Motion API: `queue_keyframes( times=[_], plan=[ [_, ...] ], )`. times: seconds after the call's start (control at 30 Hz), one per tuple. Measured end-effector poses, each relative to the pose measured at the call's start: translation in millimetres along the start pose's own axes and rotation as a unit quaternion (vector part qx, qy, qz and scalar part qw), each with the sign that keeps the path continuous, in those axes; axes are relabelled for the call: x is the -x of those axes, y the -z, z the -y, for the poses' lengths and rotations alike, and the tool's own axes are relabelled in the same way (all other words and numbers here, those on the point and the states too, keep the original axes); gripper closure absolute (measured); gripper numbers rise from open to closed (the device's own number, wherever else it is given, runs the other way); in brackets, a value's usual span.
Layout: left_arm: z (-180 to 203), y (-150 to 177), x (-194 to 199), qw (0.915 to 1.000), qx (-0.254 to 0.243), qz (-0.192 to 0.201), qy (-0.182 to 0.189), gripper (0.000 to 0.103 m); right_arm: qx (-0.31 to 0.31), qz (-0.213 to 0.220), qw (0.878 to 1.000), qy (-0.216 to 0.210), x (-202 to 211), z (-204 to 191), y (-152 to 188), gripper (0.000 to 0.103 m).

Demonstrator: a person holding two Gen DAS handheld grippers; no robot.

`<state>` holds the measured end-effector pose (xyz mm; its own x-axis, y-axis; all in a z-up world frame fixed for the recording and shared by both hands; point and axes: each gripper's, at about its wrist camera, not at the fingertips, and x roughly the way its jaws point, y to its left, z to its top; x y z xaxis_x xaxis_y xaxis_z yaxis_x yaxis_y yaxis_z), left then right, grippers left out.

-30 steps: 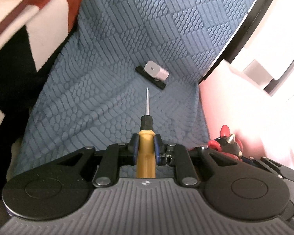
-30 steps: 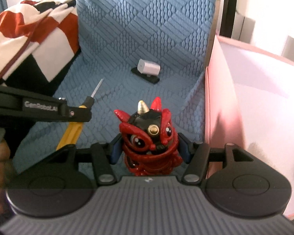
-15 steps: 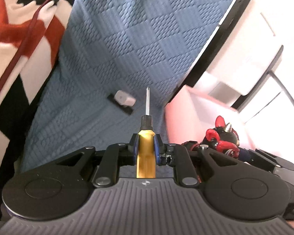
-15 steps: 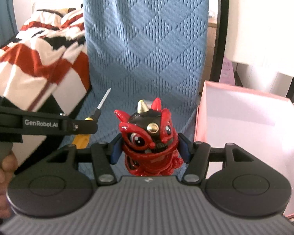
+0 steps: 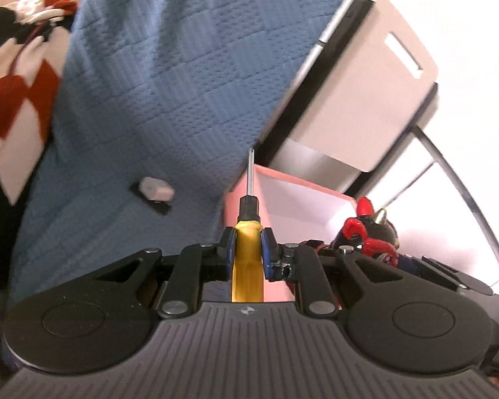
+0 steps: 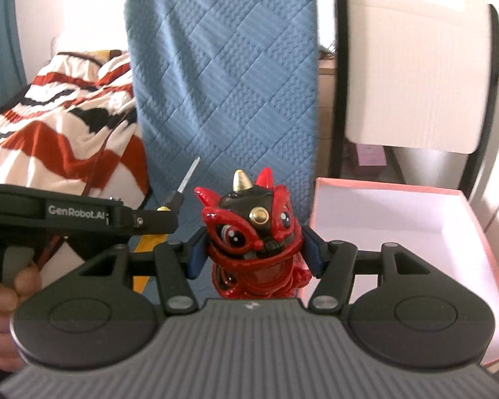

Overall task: Organize rigid objects
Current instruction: 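Carry the screwdriver and red figurine over the pink box with both tools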

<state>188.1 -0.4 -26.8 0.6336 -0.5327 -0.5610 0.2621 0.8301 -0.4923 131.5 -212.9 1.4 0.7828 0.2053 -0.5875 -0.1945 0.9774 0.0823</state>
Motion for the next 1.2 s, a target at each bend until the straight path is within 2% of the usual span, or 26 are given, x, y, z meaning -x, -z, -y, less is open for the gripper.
queue_keyframes(
  times=[0.23,0.6,0.87,1.2],
  plan=[
    [43.9,2.7,-15.7,0.9989,-0.011,-0.012,0.044,0.084,-0.013,0.015,0.999,0.031,23.3,33.0,-1.2,0.042],
    [104.2,13.7,-53.7,0.9955,-0.036,-0.040,0.078,0.084,-0.045,0.022,0.996,0.080,47.2,94.7,6.2,0.042],
    [129.6,25.1,-93.3,0.9933,-0.052,-0.072,0.074,0.084,-0.066,0.007,0.993,0.100,41.3,127.6,16.3,0.042],
    [135.2,46.1,-150.7,0.9891,-0.067,-0.123,0.045,0.084,-0.093,-0.035,0.990,0.102,11.7,161.9,41.2,0.042]
  ],
)
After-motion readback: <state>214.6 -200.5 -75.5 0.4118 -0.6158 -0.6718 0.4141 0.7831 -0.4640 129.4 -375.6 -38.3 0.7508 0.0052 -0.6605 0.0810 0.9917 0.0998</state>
